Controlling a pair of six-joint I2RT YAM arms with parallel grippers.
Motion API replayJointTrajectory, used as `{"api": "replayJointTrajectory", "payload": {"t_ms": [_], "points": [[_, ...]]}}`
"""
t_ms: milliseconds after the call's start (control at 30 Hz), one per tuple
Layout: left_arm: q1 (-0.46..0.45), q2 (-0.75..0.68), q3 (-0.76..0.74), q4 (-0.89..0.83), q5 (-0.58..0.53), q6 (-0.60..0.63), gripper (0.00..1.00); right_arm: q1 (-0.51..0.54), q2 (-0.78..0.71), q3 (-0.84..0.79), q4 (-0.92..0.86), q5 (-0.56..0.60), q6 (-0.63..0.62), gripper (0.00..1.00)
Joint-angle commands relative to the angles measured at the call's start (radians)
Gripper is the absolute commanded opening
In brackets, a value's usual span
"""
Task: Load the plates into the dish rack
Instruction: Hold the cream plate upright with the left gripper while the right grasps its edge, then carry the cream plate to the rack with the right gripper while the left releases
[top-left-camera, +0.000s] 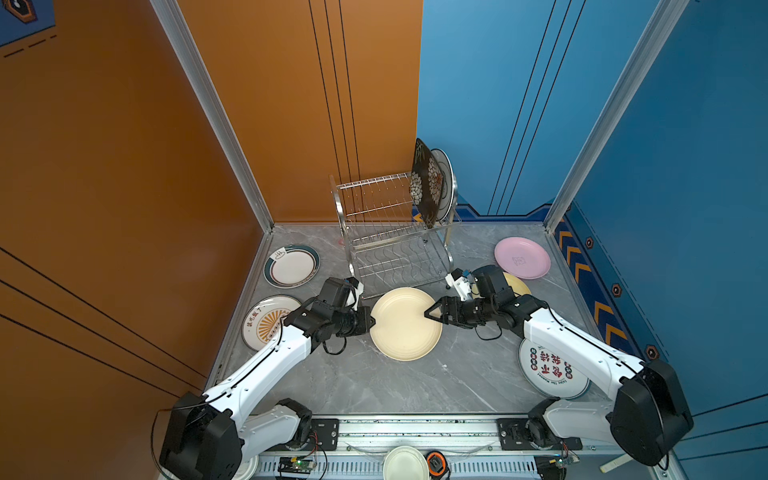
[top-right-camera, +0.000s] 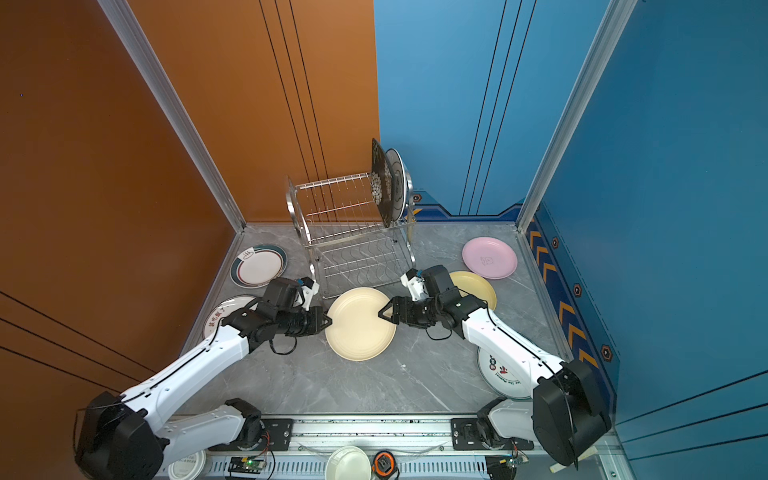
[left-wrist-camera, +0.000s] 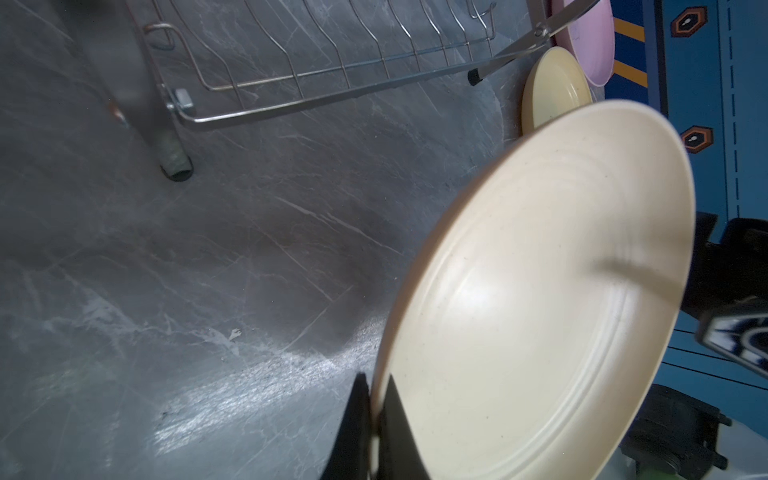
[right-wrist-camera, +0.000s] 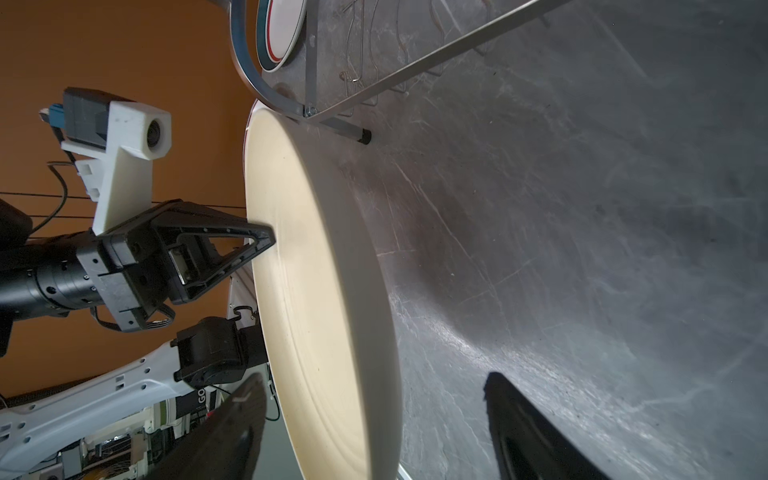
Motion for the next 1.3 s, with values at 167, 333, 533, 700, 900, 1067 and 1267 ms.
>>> {"api": "replayJointTrajectory", "payload": {"t_ms": [167,333,533,700,900,1067,1267], "points": [[-0.039,0.019,0.060,0.056,0.043,-0.012,0.00,0.013,0.042,0.001,0.109,-0.063,0.055,0.58],[-0.047,0.029,0.067,0.068,0.048,-0.018,0.00,0.014,0.061,0.013,0.120,-0.068,0.057,0.46],[-0.047,0.036,0.063,0.068,0.036,-0.026,0.00,0.010,0.053,0.019,0.124,-0.047,0.060,0.24],[-0.040,0.027,0.063,0.068,0.019,-0.036,0.14,-0.004,0.030,0.026,0.108,-0.022,0.059,0.07],[-0.015,-0.019,0.060,0.043,-0.002,-0.045,0.62,-0.011,-0.025,0.066,0.005,0.059,0.013,0.04],[0.009,-0.091,0.043,-0.003,-0.066,-0.055,0.84,0.009,-0.100,0.191,-0.207,0.274,-0.076,0.04],[0.049,-0.169,-0.007,-0.015,-0.118,-0.087,1.00,0.050,-0.156,0.404,-0.406,0.556,-0.154,0.04]]}}
